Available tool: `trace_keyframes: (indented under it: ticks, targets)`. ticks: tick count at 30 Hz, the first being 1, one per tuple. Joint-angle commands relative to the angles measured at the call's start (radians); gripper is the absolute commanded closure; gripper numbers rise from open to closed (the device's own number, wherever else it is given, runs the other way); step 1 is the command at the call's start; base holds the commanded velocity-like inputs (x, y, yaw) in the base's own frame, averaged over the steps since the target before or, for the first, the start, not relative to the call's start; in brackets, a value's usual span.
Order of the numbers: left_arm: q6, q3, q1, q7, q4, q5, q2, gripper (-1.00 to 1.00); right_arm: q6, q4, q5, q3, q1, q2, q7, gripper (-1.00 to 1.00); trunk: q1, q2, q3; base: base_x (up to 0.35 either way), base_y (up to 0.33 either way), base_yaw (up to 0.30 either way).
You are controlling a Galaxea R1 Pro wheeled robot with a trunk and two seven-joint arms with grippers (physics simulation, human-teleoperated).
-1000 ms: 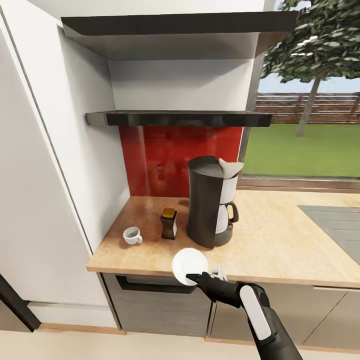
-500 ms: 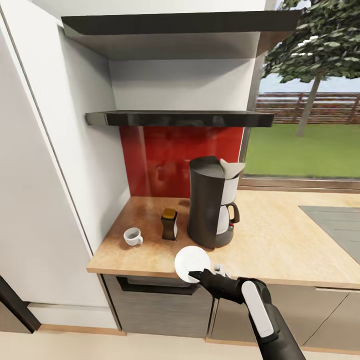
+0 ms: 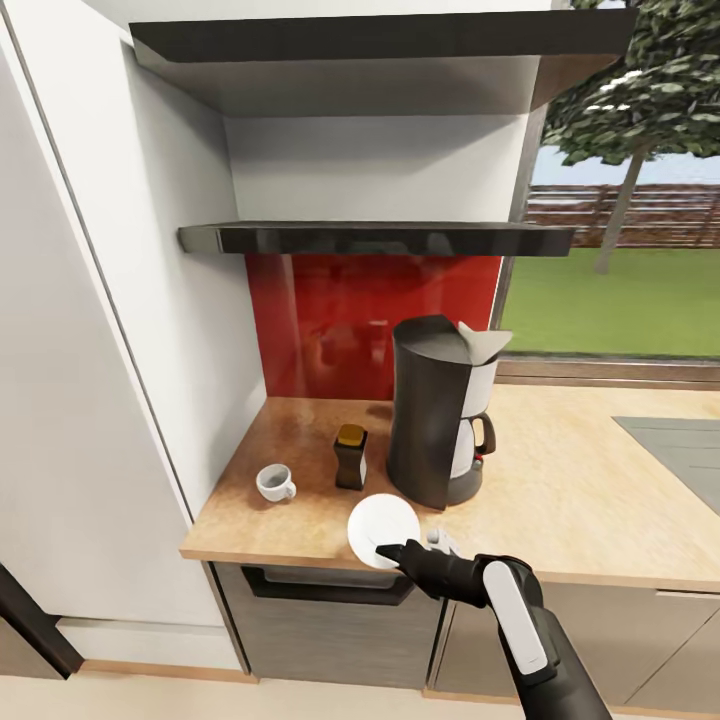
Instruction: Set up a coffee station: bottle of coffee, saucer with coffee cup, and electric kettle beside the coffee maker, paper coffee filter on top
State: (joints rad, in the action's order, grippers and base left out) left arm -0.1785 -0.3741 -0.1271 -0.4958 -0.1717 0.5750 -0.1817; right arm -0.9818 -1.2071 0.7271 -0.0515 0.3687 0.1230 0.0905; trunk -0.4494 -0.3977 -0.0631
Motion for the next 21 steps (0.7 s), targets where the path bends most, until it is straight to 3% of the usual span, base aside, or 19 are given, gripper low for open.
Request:
trace_keyframes:
  ticks: [1,18,21]
  targets:
    - [-0.008,-0.008,0.0,-0.006,-0.003,0.005,-0.001,-1.0,-0.006,0.001,-0.009,-0.004,0.001,0.001,0.009,1.0,-0.001,-0.002,-0.002,0.0,0.0,0.0]
    - [-0.008,-0.007,0.0,-0.035,-0.002,0.005,0.002,-1.0,-0.006,0.037,-0.014,-0.007,0.001,0.0,0.007,1.0,-0.001,-0.002,-0.002,0.062,0.004,0.0]
    - [-0.008,-0.007,0.0,-0.036,-0.002,0.005,0.001,-1.0,-0.006,0.04,-0.013,-0.007,0.001,0.0,-0.019,1.0,-0.001,-0.002,-0.002,0.186,0.138,0.0]
